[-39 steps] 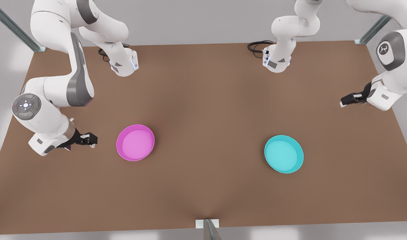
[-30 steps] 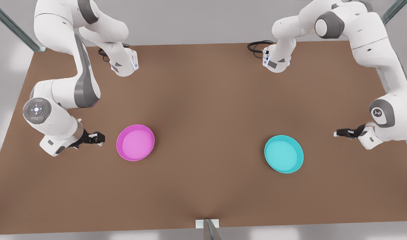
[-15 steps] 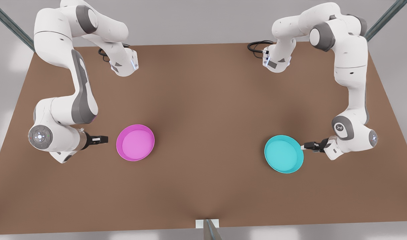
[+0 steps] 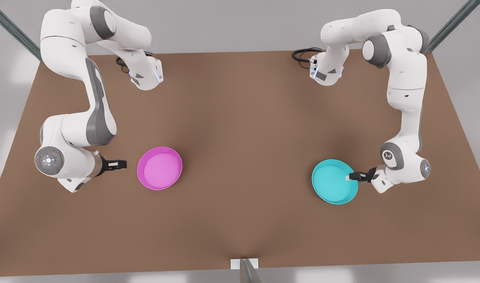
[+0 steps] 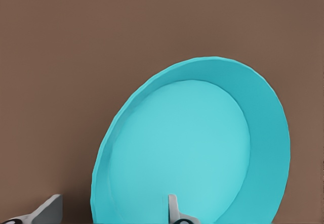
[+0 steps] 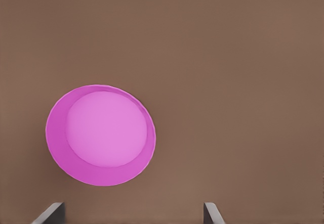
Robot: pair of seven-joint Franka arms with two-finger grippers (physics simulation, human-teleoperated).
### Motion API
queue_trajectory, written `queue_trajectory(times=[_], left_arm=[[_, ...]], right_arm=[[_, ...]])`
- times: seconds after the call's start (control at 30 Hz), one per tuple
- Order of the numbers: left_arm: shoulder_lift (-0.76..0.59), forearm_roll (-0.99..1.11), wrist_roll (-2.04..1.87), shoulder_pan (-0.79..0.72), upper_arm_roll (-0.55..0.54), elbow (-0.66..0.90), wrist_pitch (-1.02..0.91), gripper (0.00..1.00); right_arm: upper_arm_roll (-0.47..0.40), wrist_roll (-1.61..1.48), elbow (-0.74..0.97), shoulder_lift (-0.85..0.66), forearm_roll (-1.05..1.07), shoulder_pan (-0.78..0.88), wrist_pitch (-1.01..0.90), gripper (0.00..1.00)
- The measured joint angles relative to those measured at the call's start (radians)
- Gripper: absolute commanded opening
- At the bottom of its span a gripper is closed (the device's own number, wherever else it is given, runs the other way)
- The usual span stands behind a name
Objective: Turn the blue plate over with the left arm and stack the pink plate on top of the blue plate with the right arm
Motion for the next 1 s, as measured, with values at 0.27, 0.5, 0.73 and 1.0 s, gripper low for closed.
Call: queue_trajectory(times=[0.27,0.5,0.73,1.0], left_arm=[[0.014,-0.001,-0.002,-0.015,0.0,0.02,0.0,0.62],[0.024,0.0,0.0,-0.015,0.0,0.023,0.001,0.56],[0.035,0.001,0.004,-0.015,0.0,0.023,0.002,0.48],[0.037,0.004,0.008,-0.016,0.0,0.025,0.0,0.4]], right_arm=[[0.002,-0.01,0.006,-0.002,-0.009,-0.003,-0.005,1.0],[0.002,-0.014,0.032,-0.002,-0.006,-0.006,-0.003,1.0],[0.002,-0.016,0.046,-0.002,-0.008,-0.006,0.0,1.0],[0.001,-0.005,0.044,-0.004,0.004,-0.014,-0.03,1.0]])
